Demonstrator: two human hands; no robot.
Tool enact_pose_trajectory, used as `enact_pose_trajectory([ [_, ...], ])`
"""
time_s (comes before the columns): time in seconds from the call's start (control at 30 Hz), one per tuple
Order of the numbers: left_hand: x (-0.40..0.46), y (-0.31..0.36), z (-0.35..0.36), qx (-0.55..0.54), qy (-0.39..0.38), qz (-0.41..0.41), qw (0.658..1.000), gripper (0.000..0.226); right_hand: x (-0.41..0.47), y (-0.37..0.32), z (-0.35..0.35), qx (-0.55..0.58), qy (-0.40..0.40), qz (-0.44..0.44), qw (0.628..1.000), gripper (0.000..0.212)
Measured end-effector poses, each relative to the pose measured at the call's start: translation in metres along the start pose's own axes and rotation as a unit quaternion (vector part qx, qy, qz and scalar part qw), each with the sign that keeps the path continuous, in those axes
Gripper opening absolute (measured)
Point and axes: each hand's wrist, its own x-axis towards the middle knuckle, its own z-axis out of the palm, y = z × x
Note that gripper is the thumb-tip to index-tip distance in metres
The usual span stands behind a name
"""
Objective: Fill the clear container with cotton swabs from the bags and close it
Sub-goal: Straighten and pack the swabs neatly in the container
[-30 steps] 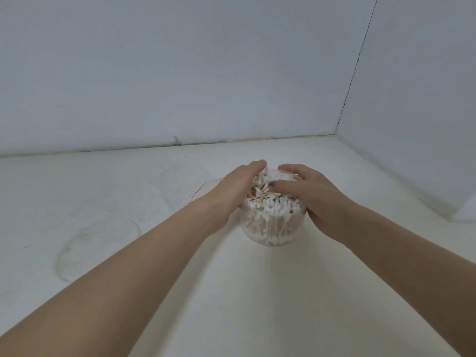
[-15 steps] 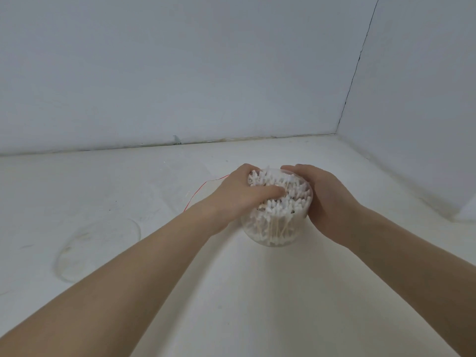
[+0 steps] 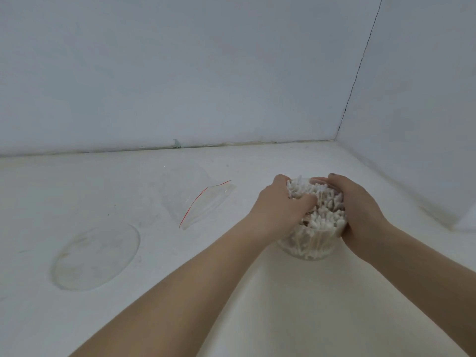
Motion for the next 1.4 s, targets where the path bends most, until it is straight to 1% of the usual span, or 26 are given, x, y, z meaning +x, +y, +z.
enact_pose_trajectory([
  [0.07, -0.001, 0.001, 0.002, -0.038, -0.021, -0.002, 0.999, 0.053, 0.000, -0.002, -0.004, -0.006, 0.003, 0.001, 1.000, 0.037],
  [0.13, 0.001, 0.002, -0.004, -0.083, -0.045, -0.025, 0.995, 0.065, 0.000, -0.003, -0.008, -0.014, 0.006, 0.002, 1.000, 0.041],
  [0.17, 0.005, 0.001, -0.009, -0.102, -0.046, -0.038, 0.993, 0.063, 0.000, -0.004, -0.010, -0.015, 0.009, 0.004, 1.000, 0.042],
  [0.2, 0.013, -0.004, -0.014, -0.127, -0.030, -0.046, 0.990, 0.053, 0.002, -0.005, -0.011, -0.013, 0.017, 0.005, 1.000, 0.043],
  [0.27, 0.026, -0.017, -0.028, -0.156, 0.046, -0.059, 0.985, 0.031, 0.004, -0.005, -0.013, 0.001, 0.034, 0.005, 0.999, 0.042],
  [0.3, 0.030, -0.026, -0.035, -0.142, 0.079, -0.058, 0.985, 0.028, 0.006, -0.005, -0.011, 0.009, 0.039, 0.006, 0.999, 0.039],
  [0.37, 0.033, -0.046, -0.047, -0.059, 0.094, -0.037, 0.993, 0.025, 0.009, -0.004, -0.010, 0.024, 0.041, 0.013, 0.999, 0.033],
  [0.43, 0.035, -0.059, -0.055, 0.064, 0.062, -0.009, 0.996, 0.036, 0.013, -0.003, -0.008, 0.031, 0.034, 0.018, 0.999, 0.032],
  [0.5, 0.043, -0.068, -0.059, 0.188, 0.029, 0.020, 0.981, 0.052, 0.015, -0.003, -0.006, 0.034, 0.025, 0.016, 0.999, 0.031],
  [0.57, 0.055, -0.069, -0.057, 0.277, 0.009, 0.055, 0.959, 0.055, 0.018, -0.004, -0.004, 0.033, 0.020, 0.018, 0.999, 0.030],
  [0.63, 0.064, -0.064, -0.051, 0.340, -0.011, 0.078, 0.937, 0.057, 0.019, -0.006, -0.003, 0.026, 0.015, 0.022, 0.999, 0.031],
  [0.7, 0.072, -0.059, -0.045, 0.399, -0.023, 0.104, 0.911, 0.054, 0.021, -0.007, -0.003, 0.020, 0.011, 0.030, 0.999, 0.038],
  [0.77, 0.080, -0.055, -0.040, 0.445, -0.013, 0.144, 0.884, 0.036, 0.021, -0.007, -0.004, 0.010, 0.006, 0.036, 0.999, 0.040],
  [0.83, 0.087, -0.051, -0.039, 0.477, 0.000, 0.166, 0.863, 0.018, 0.022, -0.009, -0.003, 0.000, 0.006, 0.037, 0.999, 0.036],
  [0.87, 0.091, -0.049, -0.037, 0.497, 0.000, 0.170, 0.851, 0.015, 0.023, -0.009, -0.003, -0.003, 0.007, 0.037, 0.999, 0.032],
  [0.93, 0.099, -0.048, -0.035, 0.538, -0.018, 0.168, 0.826, 0.019, 0.024, -0.010, -0.001, -0.005, 0.005, 0.039, 0.999, 0.028],
  [1.0, 0.103, -0.048, -0.035, 0.559, -0.045, 0.148, 0.814, 0.025, 0.024, -0.010, 0.002, -0.014, -0.007, 0.041, 0.999, 0.027],
  [1.1, 0.105, -0.046, -0.037, 0.552, -0.067, 0.119, 0.822, 0.021, 0.026, -0.013, 0.007, -0.053, -0.013, 0.023, 0.998, 0.028],
  [1.13, 0.103, -0.045, -0.040, 0.538, -0.053, 0.110, 0.834, 0.020, 0.028, -0.015, 0.007, -0.075, -0.005, 0.002, 0.997, 0.026],
  [1.17, 0.099, -0.041, -0.045, 0.503, -0.027, 0.099, 0.858, 0.017, 0.030, -0.018, 0.007, -0.095, 0.011, -0.031, 0.995, 0.023],
  [1.2, 0.096, -0.037, -0.051, 0.439, 0.010, 0.087, 0.894, 0.016, 0.033, -0.022, 0.006, -0.109, 0.027, -0.069, 0.991, 0.019],
  [1.23, 0.091, -0.032, -0.056, 0.353, 0.045, 0.077, 0.931, 0.017, 0.035, -0.026, 0.005, -0.119, 0.037, -0.108, 0.986, 0.016],
  [1.27, 0.085, -0.025, -0.060, 0.260, 0.070, 0.077, 0.960, 0.019, 0.035, -0.032, 0.005, -0.130, 0.036, -0.142, 0.981, 0.014],
  [1.3, 0.077, -0.017, -0.062, 0.177, 0.081, 0.088, 0.977, 0.020, 0.035, -0.038, 0.006, -0.143, 0.027, -0.167, 0.975, 0.013],
  [1.33, 0.069, -0.007, -0.063, 0.122, 0.082, 0.112, 0.983, 0.019, 0.034, -0.044, 0.009, -0.156, 0.012, -0.182, 0.971, 0.013],
  [1.4, 0.054, 0.011, -0.059, 0.082, 0.063, 0.173, 0.979, 0.017, 0.031, -0.055, 0.017, -0.175, -0.030, -0.188, 0.966, 0.017],
])
